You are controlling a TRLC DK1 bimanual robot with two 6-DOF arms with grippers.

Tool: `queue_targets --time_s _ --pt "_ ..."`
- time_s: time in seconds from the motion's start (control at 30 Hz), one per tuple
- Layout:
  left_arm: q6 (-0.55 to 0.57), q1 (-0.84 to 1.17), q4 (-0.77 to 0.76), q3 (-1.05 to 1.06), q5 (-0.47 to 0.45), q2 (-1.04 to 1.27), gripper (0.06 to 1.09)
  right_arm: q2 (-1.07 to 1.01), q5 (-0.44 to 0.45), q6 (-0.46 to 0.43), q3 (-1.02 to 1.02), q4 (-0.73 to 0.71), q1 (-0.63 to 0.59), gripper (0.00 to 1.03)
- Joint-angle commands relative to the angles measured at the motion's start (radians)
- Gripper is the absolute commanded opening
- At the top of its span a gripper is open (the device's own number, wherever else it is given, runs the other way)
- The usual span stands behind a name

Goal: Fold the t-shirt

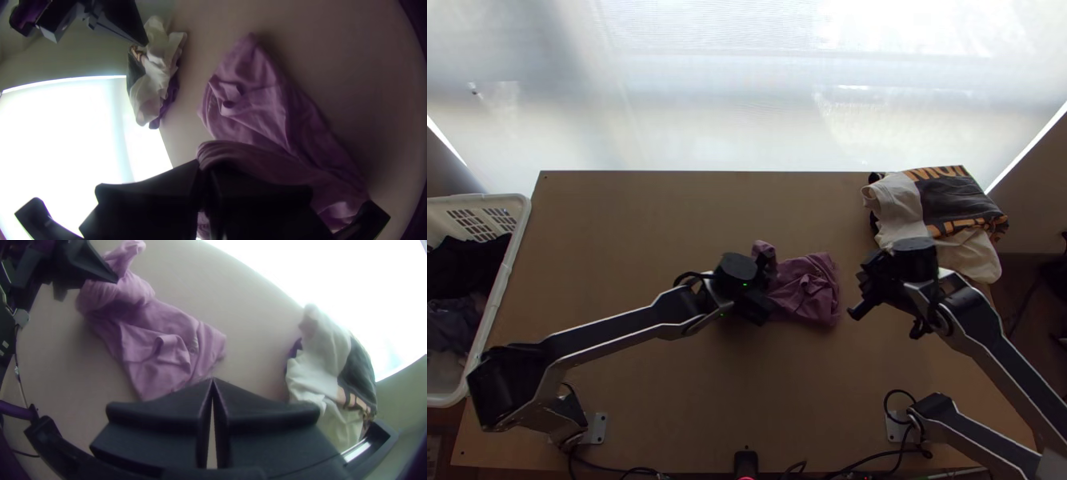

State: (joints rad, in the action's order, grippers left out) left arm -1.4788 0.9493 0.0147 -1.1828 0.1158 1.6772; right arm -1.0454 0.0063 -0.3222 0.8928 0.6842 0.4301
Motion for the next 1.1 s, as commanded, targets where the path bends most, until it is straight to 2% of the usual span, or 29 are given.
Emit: queue_targets --time_s 0.0,0.2,0.43,0.57,0.6,0.63,0.67,0.7,0.9,1.07 --pt "-0.023 0.08 0.025 -0.189 0.01 0.165 0.09 0.173 -0.005 -0.002 -0.072 0.075 -0.137 0.03" --pt "-0.089 0.12 0.031 -0.344 0.015 0.34 0.09 0.278 -0.025 -0.003 -0.095 0.138 -0.225 0.03" --pt "-0.104 0.152 0.03 -0.546 0.012 0.559 0.09 0.36 -0.062 -0.041 -0.101 0.202 -0.344 0.03" --pt "-0.09 0.16 0.01 -0.646 0.005 0.659 0.1 0.384 -0.072 -0.046 -0.104 0.218 -0.36 0.03" --pt "-0.083 0.158 -0.002 -0.661 0.007 0.682 0.2 0.387 -0.072 -0.046 -0.104 0.221 -0.36 0.03" --pt "-0.081 0.157 -0.018 -0.664 0.01 0.701 0.53 0.389 -0.074 -0.046 -0.104 0.222 -0.36 0.03" --pt "-0.092 0.152 -0.018 -0.663 0.013 0.71 0.97 0.39 -0.074 -0.046 -0.103 0.222 -0.36 0.03" --pt "-0.089 0.151 -0.018 -0.663 0.012 0.708 1.04 0.39 -0.072 -0.046 -0.103 0.222 -0.36 0.03" --pt "0.029 0.149 -0.012 -0.656 0.012 0.618 1.04 0.395 -0.072 -0.049 -0.101 0.224 -0.36 0.03" --pt "0.094 0.121 0.154 -0.578 -0.027 0.432 1.04 0.398 -0.074 -0.049 -0.103 0.225 -0.36 0.03"
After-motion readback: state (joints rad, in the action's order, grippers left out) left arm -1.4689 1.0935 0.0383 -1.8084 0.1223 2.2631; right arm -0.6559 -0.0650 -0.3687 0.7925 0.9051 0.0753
